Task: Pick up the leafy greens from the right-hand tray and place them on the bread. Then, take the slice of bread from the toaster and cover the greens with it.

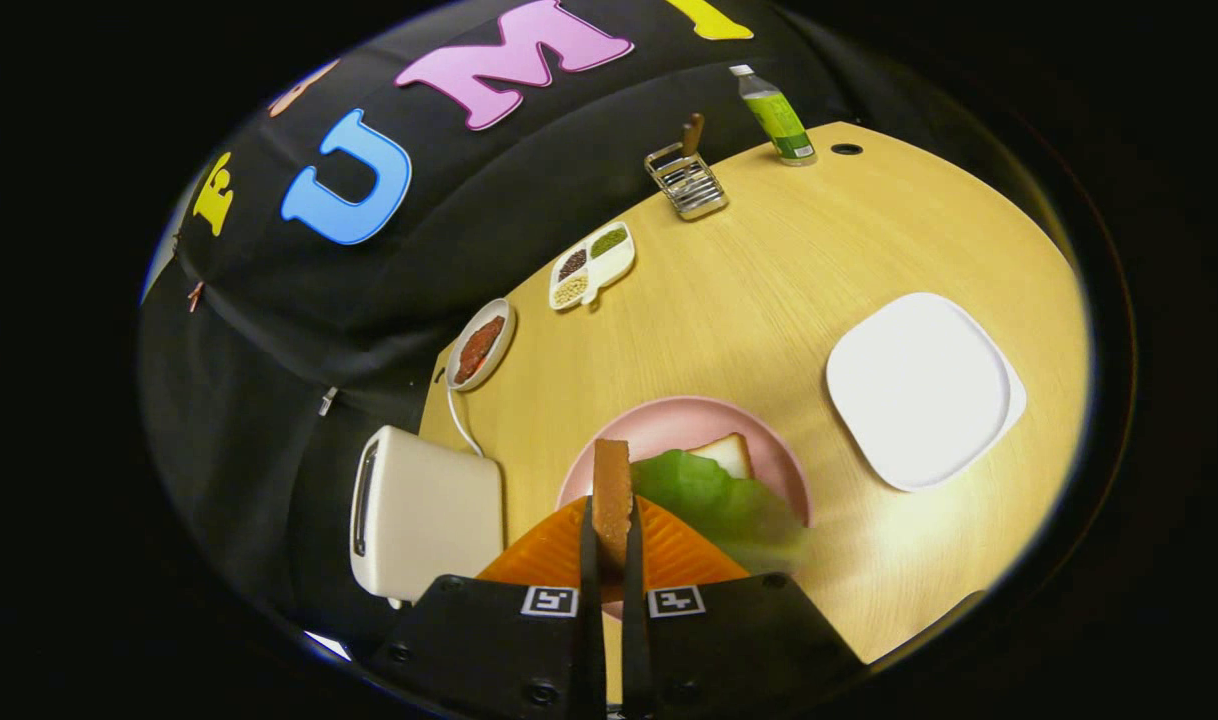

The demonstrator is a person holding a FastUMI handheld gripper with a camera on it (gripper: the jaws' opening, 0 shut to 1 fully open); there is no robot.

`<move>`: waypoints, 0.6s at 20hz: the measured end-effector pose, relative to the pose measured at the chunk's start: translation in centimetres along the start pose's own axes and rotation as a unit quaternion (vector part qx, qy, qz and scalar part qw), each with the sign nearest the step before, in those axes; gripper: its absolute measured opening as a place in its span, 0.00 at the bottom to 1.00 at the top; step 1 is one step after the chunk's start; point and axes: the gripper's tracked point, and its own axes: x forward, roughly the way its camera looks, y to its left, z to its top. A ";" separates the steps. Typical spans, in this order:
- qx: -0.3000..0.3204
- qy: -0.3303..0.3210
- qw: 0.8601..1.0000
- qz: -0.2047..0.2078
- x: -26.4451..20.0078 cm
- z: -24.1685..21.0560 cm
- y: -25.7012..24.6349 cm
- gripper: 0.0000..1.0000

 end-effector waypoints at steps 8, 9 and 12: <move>-0.071 0.014 0.995 -0.071 1.0 -0.2 -5.1 0.34; -0.078 0.015 0.994 -0.078 1.0 -0.2 -5.3 0.37; -0.119 0.020 0.987 -0.108 0.9 -0.3 -6.7 0.51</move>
